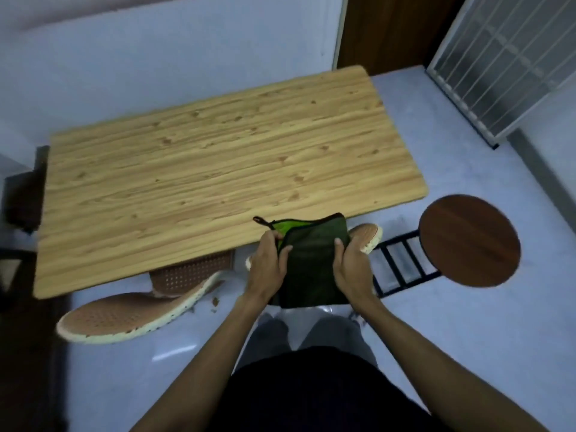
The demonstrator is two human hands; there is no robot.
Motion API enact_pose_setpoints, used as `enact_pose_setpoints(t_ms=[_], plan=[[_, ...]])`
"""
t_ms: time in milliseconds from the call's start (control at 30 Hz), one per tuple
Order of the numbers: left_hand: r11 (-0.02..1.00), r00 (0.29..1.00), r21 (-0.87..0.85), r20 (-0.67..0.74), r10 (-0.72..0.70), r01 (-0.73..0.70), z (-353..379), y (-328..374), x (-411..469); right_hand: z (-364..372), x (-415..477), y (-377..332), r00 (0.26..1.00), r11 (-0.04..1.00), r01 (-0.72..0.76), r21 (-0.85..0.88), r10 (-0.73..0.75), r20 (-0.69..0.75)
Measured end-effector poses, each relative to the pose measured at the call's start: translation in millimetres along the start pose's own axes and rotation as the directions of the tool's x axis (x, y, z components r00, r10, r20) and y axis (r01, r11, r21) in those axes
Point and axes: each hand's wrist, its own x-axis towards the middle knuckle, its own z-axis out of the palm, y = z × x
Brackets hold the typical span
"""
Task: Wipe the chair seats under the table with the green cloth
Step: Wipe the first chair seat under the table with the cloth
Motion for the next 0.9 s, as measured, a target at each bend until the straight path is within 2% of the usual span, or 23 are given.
enact_pose_setpoints(t_ms=[100, 367, 467, 567, 633, 667, 733, 767, 800, 833, 900], plan=[[0.999, 0.999, -0.027, 0.047, 0.027, -0.025, -10, -16, 0, 16, -9, -10, 0.999, 0.999, -0.03, -0.018, 0.029, -0.034], [1.0, 0.997, 0.008, 0.08, -0.014, 0.014, -29, -46, -10, 34, -39, -40, 0.992, 0.987, -0.056, -0.153, 0.038, -0.119], [0.994, 0.99, 0.105, 0.139, -0.02, 0.005, -29, -56, -11, 36, -46, -44, 0.994, 0.964, -0.073, -0.255, 0.051, -0.092], [0.966, 0.974, 0.259, 0.223, -0.041, -0.019, -26, -63, -5, 35, -45, -40, 0.997, 0.887, -0.033, -0.461, -0.006, -0.082], [0.954, 0.974, 0.299, 0.223, -0.045, -0.024, -26, -67, -4, 39, -47, -37, 0.983, 0.83, 0.114, -0.546, -0.173, -0.057], [0.954, 0.974, 0.299, 0.223, -0.048, -0.022, -26, -68, -3, 43, -49, -37, 0.949, 0.794, 0.263, -0.548, -0.314, 0.001], [0.955, 0.972, 0.295, 0.232, -0.039, -0.032, -28, -71, -1, 55, -54, -34, 0.789, 0.646, 0.601, -0.471, -0.573, 0.221], [0.951, 0.97, 0.305, 0.24, -0.027, -0.049, -29, -76, 1, 63, -56, -32, 0.697, 0.553, 0.714, -0.43, -0.624, 0.353], [0.941, 0.969, 0.331, 0.248, -0.016, -0.069, -32, -82, 6, 69, -56, -31, 0.637, 0.483, 0.77, -0.417, -0.62, 0.458], [0.925, 0.966, 0.37, 0.257, -0.012, -0.087, -35, -89, 13, 72, -54, -30, 0.618, 0.45, 0.786, -0.424, -0.582, 0.528], [0.896, 0.953, 0.435, 0.298, -0.046, -0.092, -44, -107, 28, 76, -48, -35, 0.623, 0.436, 0.78, -0.448, -0.481, 0.617]])
